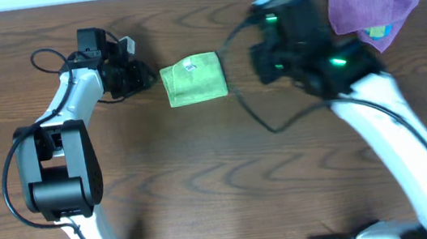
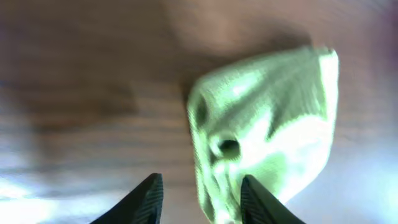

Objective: Fold the cloth
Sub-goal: 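Release the bundle and retract the right gripper to the right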

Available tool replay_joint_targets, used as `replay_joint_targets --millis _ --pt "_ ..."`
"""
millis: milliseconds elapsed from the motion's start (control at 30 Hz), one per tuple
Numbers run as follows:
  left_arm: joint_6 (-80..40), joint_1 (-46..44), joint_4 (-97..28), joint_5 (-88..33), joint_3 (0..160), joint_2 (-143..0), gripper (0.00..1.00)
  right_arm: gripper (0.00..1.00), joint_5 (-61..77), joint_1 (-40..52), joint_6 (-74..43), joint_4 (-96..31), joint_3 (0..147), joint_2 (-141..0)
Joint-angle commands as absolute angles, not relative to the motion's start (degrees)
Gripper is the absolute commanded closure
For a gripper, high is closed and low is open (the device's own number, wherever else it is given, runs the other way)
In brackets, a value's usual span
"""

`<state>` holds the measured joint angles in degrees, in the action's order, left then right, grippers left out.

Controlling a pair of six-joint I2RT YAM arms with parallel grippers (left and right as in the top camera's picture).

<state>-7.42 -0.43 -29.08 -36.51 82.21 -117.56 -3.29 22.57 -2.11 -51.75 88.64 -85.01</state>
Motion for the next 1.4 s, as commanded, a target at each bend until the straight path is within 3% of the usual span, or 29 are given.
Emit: replay_joint_targets --millis 0,67,133,200,367,533,833,1233,1367 --pt "-4.12 0.08 -33.08 -45.63 81.71 -116.90 0.56 0.47 -4.95 19.88 0.08 -55.33 88.55 -79.18" --pt "-1.91 0.08 -36.05 -46.37 81.56 -116.90 0.44 0.31 -5.04 18.17 1.26 -58.92 88.55 -75.37" --pt "-1.41 0.32 -36.88 -47.53 80.71 -116.88 0.39 0.11 -6.94 16.40 1.63 -62.46 88.55 -71.18" --pt "-1.21 0.99 -36.07 -50.72 79.57 -116.88 0.37 0.01 -7.79 15.00 3.20 -65.08 88.55 -67.85" --pt "-1.28 2.96 -30.09 -53.80 74.26 -116.88 0.32 0.01 -7.75 12.36 3.53 -69.49 88.53 -61.71" --pt "-5.02 2.98 -19.73 -53.60 69.23 -116.88 0.20 0.01 -7.70 11.92 3.51 -71.02 88.53 -59.33" --pt "-8.23 0.97 -10.00 -46.19 69.04 -116.90 0.02 0.01 -7.29 11.97 3.27 -70.83 88.38 -59.27" --pt "-14.41 -3.25 -2.50 -44.58 69.04 -124.66 0.00 0.01 -7.29 11.97 3.03 -69.21 88.38 -59.27" --pt "-15.49 -4.62 1.19 -44.56 69.04 -128.33 0.18 0.01 -7.29 11.97 2.15 -69.25 88.40 -59.24"
